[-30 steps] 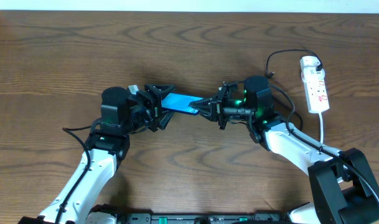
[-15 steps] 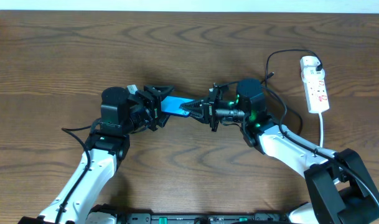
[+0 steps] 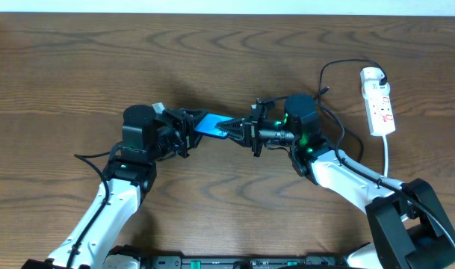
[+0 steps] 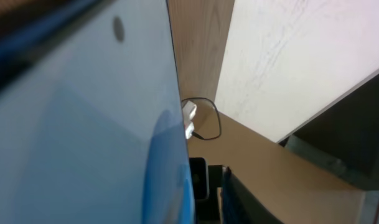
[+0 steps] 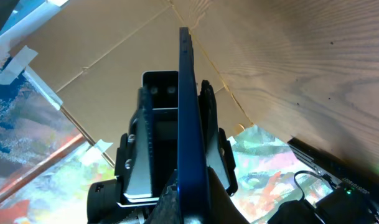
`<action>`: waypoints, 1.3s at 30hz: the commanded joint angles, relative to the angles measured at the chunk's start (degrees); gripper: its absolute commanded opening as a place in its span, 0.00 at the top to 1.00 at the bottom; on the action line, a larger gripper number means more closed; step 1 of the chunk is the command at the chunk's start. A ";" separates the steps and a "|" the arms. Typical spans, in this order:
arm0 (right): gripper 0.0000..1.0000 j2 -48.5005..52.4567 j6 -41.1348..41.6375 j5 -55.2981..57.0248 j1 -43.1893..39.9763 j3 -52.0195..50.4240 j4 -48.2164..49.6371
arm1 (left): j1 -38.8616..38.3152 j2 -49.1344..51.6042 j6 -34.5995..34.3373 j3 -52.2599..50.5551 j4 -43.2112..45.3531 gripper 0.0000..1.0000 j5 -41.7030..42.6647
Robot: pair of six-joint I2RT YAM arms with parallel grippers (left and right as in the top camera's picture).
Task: Plug charger to phone and switch on socket
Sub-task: 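Grasp the phone's other end with the left gripper, both holding it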
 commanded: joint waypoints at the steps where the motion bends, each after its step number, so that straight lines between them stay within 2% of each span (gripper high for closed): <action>1: 0.99 -0.31 -0.63 -0.50 0.28 0.52 -0.20 | 0.04 0.20 0.15 0.28 0.68 0.72 -1.16; 4: 0.99 -0.31 -1.44 -0.48 0.28 0.52 -0.20 | 0.04 0.20 0.13 0.28 0.68 0.80 -1.16; 8: 0.99 -0.31 -1.46 0.09 0.28 0.52 -0.20 | 0.04 0.20 0.13 0.28 0.68 0.81 -1.14; 9: 0.99 -0.31 -1.46 0.13 0.28 0.52 -0.20 | 0.04 0.20 0.13 0.28 0.70 0.85 -1.14; 15: 0.99 -0.31 -3.04 0.59 0.37 0.52 -0.96 | 0.04 0.20 0.09 0.28 0.70 0.88 -1.14; 21: 0.99 -0.31 -6.14 3.06 1.22 0.50 -6.64 | 0.04 0.20 -3.21 0.28 0.72 0.89 -1.09; 31: 0.99 -0.31 -7.30 5.84 1.62 0.50 -6.86 | 0.04 0.20 -4.66 0.28 0.72 0.88 -0.66; 39: 0.99 -0.31 -7.52 6.78 1.70 0.50 -6.84 | 0.04 0.20 -10.62 0.28 0.74 0.89 -0.72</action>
